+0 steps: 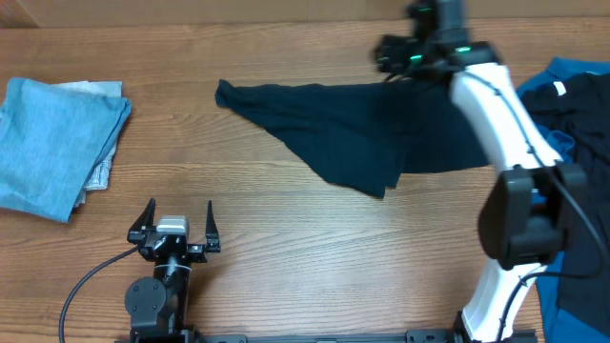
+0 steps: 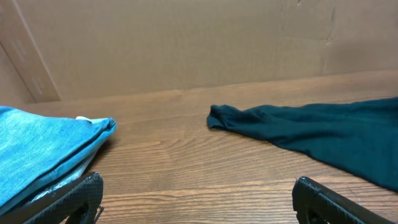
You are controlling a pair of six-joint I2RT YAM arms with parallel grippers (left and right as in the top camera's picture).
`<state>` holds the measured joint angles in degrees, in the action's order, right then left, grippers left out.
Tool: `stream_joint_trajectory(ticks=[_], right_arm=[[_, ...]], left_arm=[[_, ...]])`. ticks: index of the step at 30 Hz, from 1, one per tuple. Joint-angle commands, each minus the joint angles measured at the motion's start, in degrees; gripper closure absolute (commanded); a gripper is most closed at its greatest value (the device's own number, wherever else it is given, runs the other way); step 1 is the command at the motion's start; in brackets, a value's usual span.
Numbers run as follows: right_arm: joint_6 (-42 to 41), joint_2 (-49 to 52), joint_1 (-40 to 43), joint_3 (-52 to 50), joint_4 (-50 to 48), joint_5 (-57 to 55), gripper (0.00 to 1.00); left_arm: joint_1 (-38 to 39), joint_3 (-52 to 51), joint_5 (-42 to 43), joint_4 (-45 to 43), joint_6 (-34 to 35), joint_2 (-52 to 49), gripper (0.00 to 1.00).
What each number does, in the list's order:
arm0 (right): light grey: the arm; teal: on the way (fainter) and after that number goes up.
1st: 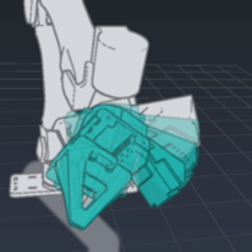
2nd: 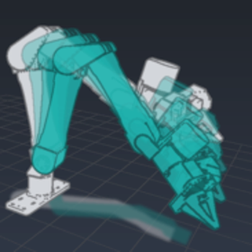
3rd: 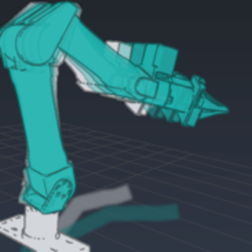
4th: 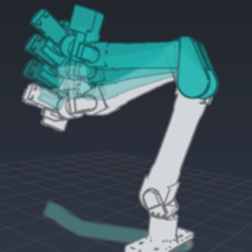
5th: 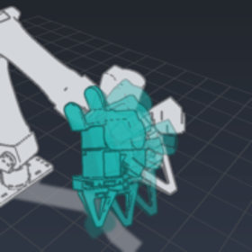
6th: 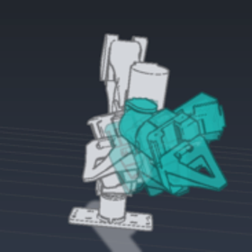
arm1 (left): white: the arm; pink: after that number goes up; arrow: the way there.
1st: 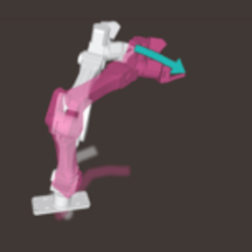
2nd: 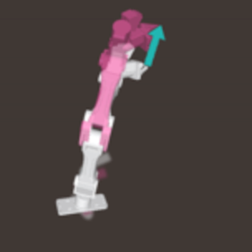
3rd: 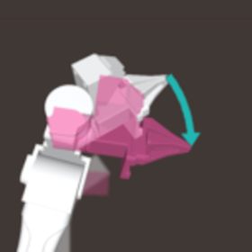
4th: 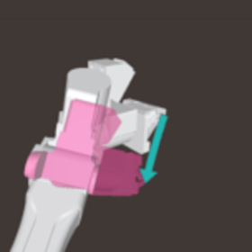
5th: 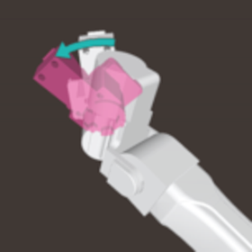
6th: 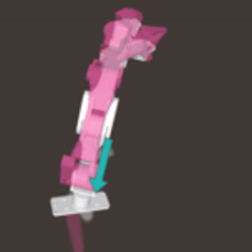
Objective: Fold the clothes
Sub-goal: 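Lift the dark shirt with the right gripper and drag it leftward, then move the left gripper over the spread dark shirt's middle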
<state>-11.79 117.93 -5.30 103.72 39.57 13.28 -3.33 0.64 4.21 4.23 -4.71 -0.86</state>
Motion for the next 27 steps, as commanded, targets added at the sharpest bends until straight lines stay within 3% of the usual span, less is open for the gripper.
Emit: stream_joint_trajectory(ticks=[1, 5, 6, 14, 21, 25, 27], right_arm=[[1.4, -2.1, 5.8, 1.3, 1.5, 0.3, 0.58], [3.8, -1.9, 9.6, 0.7, 1.5, -2.4, 0.91], [5.0, -1.9, 9.9, 0.1, 1.5, -4.0, 0.95], [6.1, 3.8, 9.9, -1.1, 2.6, -7.2, 0.96], [6.1, 6.4, 9.8, -1.1, 4.2, -7.2, 0.96], [6.1, 6.6, 9.8, -1.1, 4.2, -7.2, 0.96], [6.1, 6.6, 9.8, -1.1, 4.4, -7.2, 0.96]], left_arm=[[0.5, -0.4, -0.2, -0.2, -0.9, 0.5, 0.0], [0.5, -0.4, -0.2, -0.2, -0.9, 0.5, 0.0], [0.5, -0.4, -0.2, -0.2, -0.9, 0.5, 0.0], [0.4, -0.4, -6.2, -1.5, -7.5, 0.5, 0.0], [0.4, -0.1, 31.5, -11.8, -1.2, 0.5, 0.0], [0.4, 1.6, 35.1, -11.8, 13.2, 0.5, 0.0], [0.4, 3.9, 35.3, -11.5, 14.2, 0.5, 0.0]])
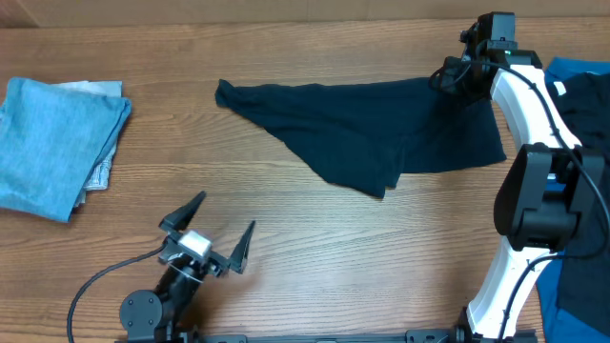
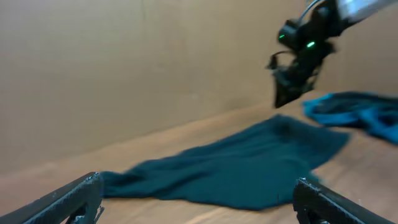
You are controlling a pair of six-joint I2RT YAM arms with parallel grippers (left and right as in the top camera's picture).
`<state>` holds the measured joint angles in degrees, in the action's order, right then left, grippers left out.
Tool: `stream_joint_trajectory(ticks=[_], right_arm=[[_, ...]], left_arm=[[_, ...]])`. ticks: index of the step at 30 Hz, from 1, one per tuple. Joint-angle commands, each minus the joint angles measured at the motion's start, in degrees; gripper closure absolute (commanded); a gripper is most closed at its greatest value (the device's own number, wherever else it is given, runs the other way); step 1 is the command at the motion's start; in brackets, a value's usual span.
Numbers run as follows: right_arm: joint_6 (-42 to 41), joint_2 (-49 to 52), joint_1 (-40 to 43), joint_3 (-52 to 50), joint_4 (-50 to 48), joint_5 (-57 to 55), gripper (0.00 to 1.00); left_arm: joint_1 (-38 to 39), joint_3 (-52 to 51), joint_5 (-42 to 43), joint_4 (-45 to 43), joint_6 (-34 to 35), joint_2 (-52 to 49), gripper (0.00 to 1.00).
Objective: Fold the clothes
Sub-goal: 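Move the left gripper over the spread dark shirt's middle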
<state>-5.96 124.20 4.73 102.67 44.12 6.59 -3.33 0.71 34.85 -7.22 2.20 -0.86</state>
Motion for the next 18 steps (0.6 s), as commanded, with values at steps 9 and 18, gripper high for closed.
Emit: stream_joint_trajectory(ticks=[9, 18], right_arm=[[0.2, 0.7, -0.3, 0.0, -0.1, -0.5, 0.96], [1.8, 4.6, -0.3, 0.0, 0.8, 0.8, 0.96]], left_arm=[[1.4, 32.0, 8.2, 10.3, 7.0, -27.7, 0.0], [27.0, 64.4, -5.9, 23.7, -18.3, -74.6, 0.0]])
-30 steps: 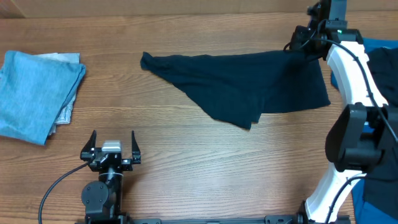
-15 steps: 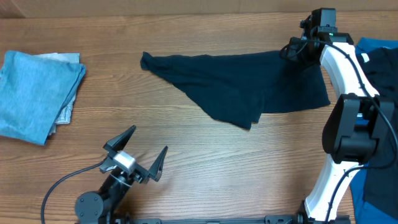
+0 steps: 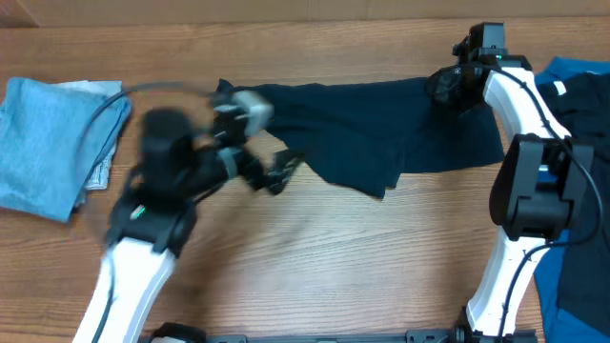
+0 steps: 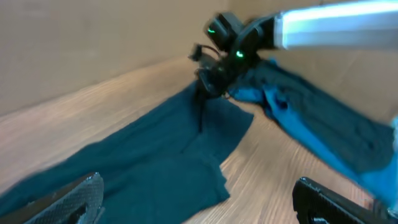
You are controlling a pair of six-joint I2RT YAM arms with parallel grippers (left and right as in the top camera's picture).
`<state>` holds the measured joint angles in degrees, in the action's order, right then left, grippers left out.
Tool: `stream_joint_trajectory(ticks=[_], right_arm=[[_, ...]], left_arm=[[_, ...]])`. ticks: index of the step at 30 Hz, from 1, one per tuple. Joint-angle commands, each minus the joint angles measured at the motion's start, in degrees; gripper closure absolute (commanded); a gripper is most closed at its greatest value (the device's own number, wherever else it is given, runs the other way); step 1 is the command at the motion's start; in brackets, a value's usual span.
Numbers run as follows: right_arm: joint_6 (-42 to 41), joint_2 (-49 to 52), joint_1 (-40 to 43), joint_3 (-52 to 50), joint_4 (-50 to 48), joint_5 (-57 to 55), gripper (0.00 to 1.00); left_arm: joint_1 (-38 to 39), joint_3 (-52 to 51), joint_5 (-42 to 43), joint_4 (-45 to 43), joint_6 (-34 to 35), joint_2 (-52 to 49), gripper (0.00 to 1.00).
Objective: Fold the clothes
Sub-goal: 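Move the left gripper over the spread dark shirt's middle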
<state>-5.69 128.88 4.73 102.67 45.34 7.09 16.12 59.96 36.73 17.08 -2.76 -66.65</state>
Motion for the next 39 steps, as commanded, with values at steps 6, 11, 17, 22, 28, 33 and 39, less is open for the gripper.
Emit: stream_joint_trajectory(ticks=[6, 11, 17, 22, 28, 33, 39], right_arm=[[1.7, 0.3, -0.3, 0.0, -3.4, 0.7, 0.96], [1.7, 2.9, -0.3, 0.0, -5.2, 0.7, 0.96], [1.7, 5.0, -0.9, 0.0, -7.2, 0.7, 0.96], [1.7, 5.1, -1.0, 0.0, -7.3, 0.7, 0.96], [1.7, 5.1, -1.0, 0.0, -6.9, 0.7, 0.89], [1.7, 5.2, -1.0, 0.0, -6.3, 0.7, 0.89], [1.7, 6.1, -1.0, -0.1, -6.4, 0.7, 0.89]], left_arm=[[14.0, 5.4, -2.9, -8.5, -11.5, -22.4, 0.0], [14.5, 5.6, -12.0, -7.7, -1.2, -28.7, 0.0], [20.1, 5.6, -23.1, -12.4, -5.7, -29.6, 0.0], [21.9, 5.6, -22.4, -15.0, -5.2, -29.8, 0.0], [28.9, 5.6, -40.2, -19.0, 3.2, -36.2, 0.0], [32.8, 7.8, -51.3, -22.5, 3.2, -44.9, 0.0], [32.3, 11.0, -51.8, -23.8, 3.2, -50.5, 0.0]])
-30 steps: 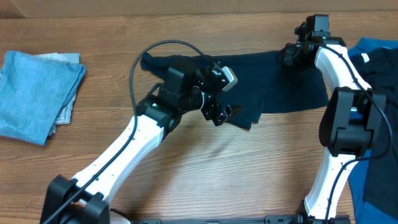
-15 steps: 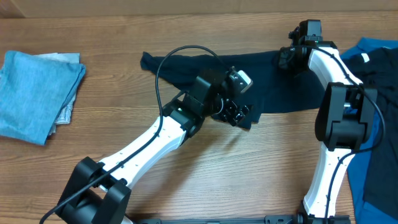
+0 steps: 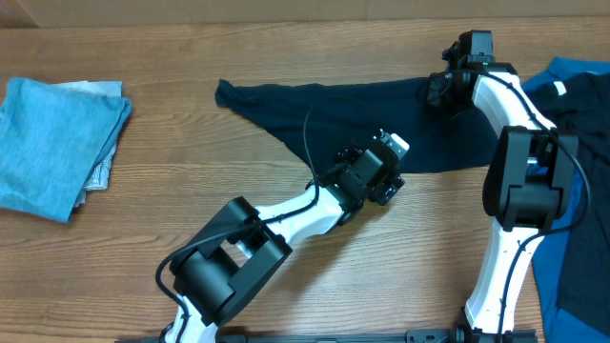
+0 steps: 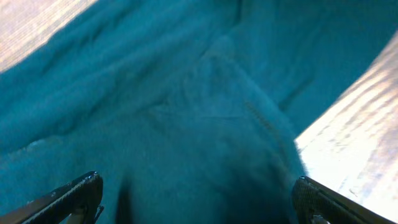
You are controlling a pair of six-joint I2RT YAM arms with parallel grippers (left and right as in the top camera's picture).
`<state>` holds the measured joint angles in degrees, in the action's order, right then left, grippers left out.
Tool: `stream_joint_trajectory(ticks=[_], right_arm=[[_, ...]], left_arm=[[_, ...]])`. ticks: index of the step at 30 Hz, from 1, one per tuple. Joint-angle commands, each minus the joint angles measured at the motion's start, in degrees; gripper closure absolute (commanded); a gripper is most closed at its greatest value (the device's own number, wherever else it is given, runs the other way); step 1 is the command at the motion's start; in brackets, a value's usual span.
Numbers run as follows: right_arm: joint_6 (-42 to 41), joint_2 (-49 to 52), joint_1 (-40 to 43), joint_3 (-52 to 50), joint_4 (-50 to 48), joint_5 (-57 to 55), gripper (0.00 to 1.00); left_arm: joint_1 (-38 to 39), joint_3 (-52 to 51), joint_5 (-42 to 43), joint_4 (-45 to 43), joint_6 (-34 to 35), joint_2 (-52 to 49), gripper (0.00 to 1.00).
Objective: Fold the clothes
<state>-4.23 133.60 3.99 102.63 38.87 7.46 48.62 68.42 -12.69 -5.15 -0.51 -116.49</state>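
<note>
A dark teal garment [image 3: 324, 119] lies spread across the far middle of the table, and it fills the left wrist view [image 4: 186, 106]. My left gripper [image 3: 383, 170] hangs low over the garment's lower folded point, near its edge. Its jaws are wide open, with both fingertips [image 4: 71, 196] over cloth and nothing between them. My right gripper [image 3: 446, 88] sits on the garment's upper right corner. The overhead view does not show how its jaws stand.
A folded light blue cloth [image 3: 57, 143] lies at the far left on the wooden table [image 3: 143, 229]. A pile of blue and dark clothes [image 3: 577, 105] lies at the right edge. The right arm [image 3: 519, 181] stands along the right side.
My left gripper was over the garment's left part and is now over its lower point near the middle, close above the cloth. The right gripper has barely shifted.
My left gripper first rested open near the front edge, facing the blue cloth. Then it was turned toward the garment, then out over its left part, and now over the lower point. The right gripper was above the upper edge, then at the top right corner.
</note>
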Motion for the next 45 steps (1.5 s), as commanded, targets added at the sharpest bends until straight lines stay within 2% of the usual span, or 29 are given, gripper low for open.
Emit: stream_joint_trajectory(ticks=[1, 7, 9, 20, 21, 22, 24, 27, 28, 32, 36, 38, 39, 40, 41, 43, 45], right_arm=[[0.2, 1.6, -0.3, 0.0, 0.2, 0.3, 0.89], [0.2, 2.3, -0.3, 0.0, 0.2, 0.3, 0.89], [0.2, 2.3, -0.3, 0.0, 0.2, 0.3, 0.82], [0.1, 3.2, -0.3, 0.0, 0.4, 0.3, 0.8], [0.0, 3.2, -0.3, 0.0, 0.4, 0.3, 0.8], [0.0, 3.2, -0.3, 0.0, 0.4, 0.3, 0.8], [0.0, 3.2, -0.3, 0.0, 0.5, 0.3, 0.8], [0.0, 3.2, -0.3, 0.0, 0.7, 0.3, 0.8], [0.0, 3.2, -0.3, 0.0, 0.9, 0.3, 0.8], [0.0, 3.2, -0.3, 0.0, 0.9, 0.1, 0.8], [0.0, 3.2, -0.3, 0.0, 0.9, 0.1, 0.8], [0.0, 3.2, -0.3, 0.0, 0.9, 0.1, 0.8], [0.0, 3.2, -0.3, 0.0, 0.9, 0.1, 0.8], [0.0, 3.2, -0.3, 0.0, 0.9, 0.1, 0.8], [0.0, 3.2, -0.3, 0.0, 0.8, 0.1, 0.8], [0.0, 3.2, -0.3, 0.0, 0.6, 0.1, 0.8], [0.0, 3.2, -0.3, 0.0, 0.6, 0.1, 0.8]], left_arm=[[-0.2, 2.5, -2.8, -2.4, 1.0, -0.6, 0.0], [-0.2, 2.5, -2.8, -2.0, 0.9, -1.4, 0.0], [-0.3, 2.5, -2.7, -2.0, 0.9, -1.4, 0.0], [-0.2, 2.5, -2.2, -0.9, 1.0, -3.7, 0.0], [-0.1, 2.6, -2.2, -0.9, 1.0, -3.7, 0.03], [-0.1, 2.8, -2.1, -0.9, 0.9, -3.7, 0.11], [-0.1, 3.6, -2.1, -0.9, 0.9, -3.7, 0.36], [-0.1, 6.3, -2.3, 0.5, 0.9, -3.0, 0.66], [-0.1, 7.5, -2.8, 2.3, 1.0, -2.2, 0.73], [-0.2, 11.5, -3.8, 13.0, 1.0, 3.1, 0.74], [-0.2, 11.6, -3.9, 24.6, 7.5, 7.0, 0.75], [-0.2, 11.6, -3.8, 28.1, 11.0, 7.0, 0.87], [-0.2, 11.6, -3.9, 30.3, 12.6, 7.0, 0.89], [-0.2, 11.6, -3.6, 32.1, 14.2, 7.0, 0.66], [-0.2, 11.6, -0.9, 32.2, 14.4, 7.0, 0.36], [-0.2, 11.6, 8.0, 29.3, 12.8, 6.9, 0.32], [-0.2, 11.6, 12.7, 24.0, 11.9, 5.9, 0.2]])
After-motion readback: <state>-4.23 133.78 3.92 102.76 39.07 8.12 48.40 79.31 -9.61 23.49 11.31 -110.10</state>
